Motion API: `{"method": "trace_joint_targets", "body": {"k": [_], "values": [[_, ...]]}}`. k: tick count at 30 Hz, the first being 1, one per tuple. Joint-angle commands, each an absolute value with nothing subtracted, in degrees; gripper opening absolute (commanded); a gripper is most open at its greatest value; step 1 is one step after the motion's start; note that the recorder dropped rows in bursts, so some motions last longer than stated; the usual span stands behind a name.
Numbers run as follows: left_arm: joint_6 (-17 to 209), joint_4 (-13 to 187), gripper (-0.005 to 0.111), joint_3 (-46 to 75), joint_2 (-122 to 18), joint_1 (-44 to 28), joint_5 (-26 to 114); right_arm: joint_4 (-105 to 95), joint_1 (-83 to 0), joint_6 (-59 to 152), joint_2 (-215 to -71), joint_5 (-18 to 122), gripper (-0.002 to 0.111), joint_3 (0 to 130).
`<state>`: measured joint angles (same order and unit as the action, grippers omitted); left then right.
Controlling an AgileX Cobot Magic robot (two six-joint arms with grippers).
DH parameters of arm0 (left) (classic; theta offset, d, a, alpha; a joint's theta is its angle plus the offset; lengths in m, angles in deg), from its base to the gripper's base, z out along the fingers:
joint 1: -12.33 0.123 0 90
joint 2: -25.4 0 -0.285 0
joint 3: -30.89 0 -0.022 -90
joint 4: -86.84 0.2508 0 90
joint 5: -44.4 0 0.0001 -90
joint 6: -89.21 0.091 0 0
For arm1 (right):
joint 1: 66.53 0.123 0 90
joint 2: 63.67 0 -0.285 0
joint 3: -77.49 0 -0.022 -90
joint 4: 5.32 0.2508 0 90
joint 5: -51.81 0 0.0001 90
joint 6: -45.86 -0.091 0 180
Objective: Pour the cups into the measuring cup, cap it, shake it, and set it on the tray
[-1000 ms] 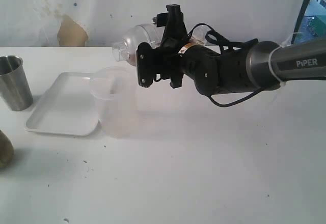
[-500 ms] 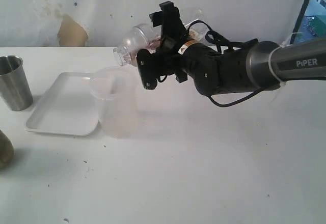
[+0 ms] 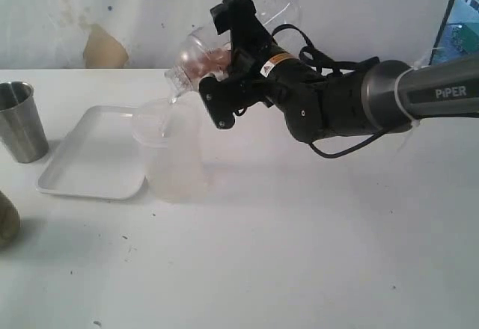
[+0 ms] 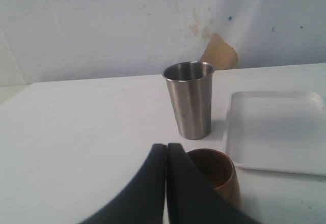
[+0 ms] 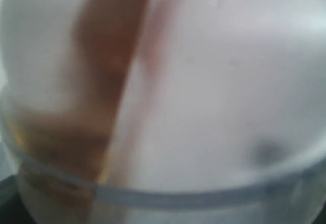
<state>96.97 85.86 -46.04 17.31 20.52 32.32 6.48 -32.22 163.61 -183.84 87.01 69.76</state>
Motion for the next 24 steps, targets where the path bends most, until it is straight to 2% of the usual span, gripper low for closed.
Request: {"method": "trace_joint_targets", "body": {"k": [1, 24], "values": [[96.94, 85.38, 0.001, -46.33, 17.61, 20.25, 32.86, 6.42, -32.32, 166.65, -183.02, 90.90, 0.000, 70.46], [96.94, 85.38, 0.001, -46.33, 17.61, 20.25, 32.86, -2.36, -32.32, 167.98, -183.02, 94.76, 0.000, 70.46]]}}
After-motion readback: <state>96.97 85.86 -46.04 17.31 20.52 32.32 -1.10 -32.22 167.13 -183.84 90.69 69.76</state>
